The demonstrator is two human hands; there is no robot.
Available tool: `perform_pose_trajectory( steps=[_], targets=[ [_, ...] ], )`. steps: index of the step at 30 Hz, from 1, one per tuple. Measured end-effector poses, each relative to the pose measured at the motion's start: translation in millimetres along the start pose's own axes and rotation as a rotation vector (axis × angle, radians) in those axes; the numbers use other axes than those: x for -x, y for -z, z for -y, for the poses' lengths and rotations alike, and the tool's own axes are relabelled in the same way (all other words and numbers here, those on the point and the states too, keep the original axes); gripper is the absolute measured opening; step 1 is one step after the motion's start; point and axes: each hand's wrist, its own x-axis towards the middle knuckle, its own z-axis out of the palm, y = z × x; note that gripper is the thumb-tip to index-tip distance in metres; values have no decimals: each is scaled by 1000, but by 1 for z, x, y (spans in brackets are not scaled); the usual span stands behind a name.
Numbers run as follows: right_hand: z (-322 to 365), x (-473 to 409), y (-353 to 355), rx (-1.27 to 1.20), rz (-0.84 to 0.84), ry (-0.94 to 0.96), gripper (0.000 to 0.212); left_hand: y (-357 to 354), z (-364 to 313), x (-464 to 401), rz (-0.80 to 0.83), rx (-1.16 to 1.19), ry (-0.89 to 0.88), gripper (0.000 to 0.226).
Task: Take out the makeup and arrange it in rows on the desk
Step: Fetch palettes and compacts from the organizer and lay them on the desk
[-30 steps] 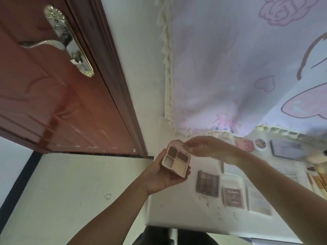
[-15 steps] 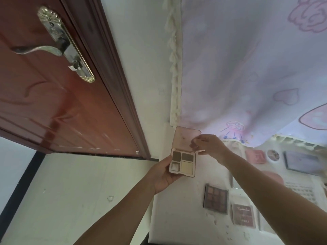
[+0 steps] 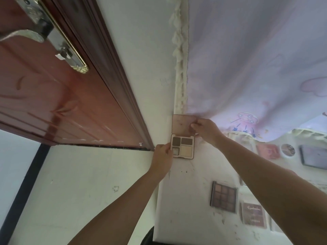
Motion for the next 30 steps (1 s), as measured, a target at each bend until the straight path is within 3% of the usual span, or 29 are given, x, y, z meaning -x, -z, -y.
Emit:
perform_pose_trajectory(
  steps=[9,13,16,19,22,26,30],
  targets=[
    [-8,14,7,96,-47,-20,36,2,-8,14,-10,-71,43,29],
    [-24,70,33,303,3,120,28,0,-7,44,-91,-20,74,22],
    [-61,121,38,576,185,159,28,-22,-10,66,46,1,124,24],
    [-95,159,30,937,253,190,54,-53,-16,83,270,-48,181,25],
    [-116,185,20,1148,279,242,74,-80,-16,90,327,-152,168,32],
    [-120,190,21,1099,133,404,45,-94,-24,97,365,-235,117,33],
    [-109,184,25,889,141,423,50,-82,-31,98,298,-73,180,29]
  ],
)
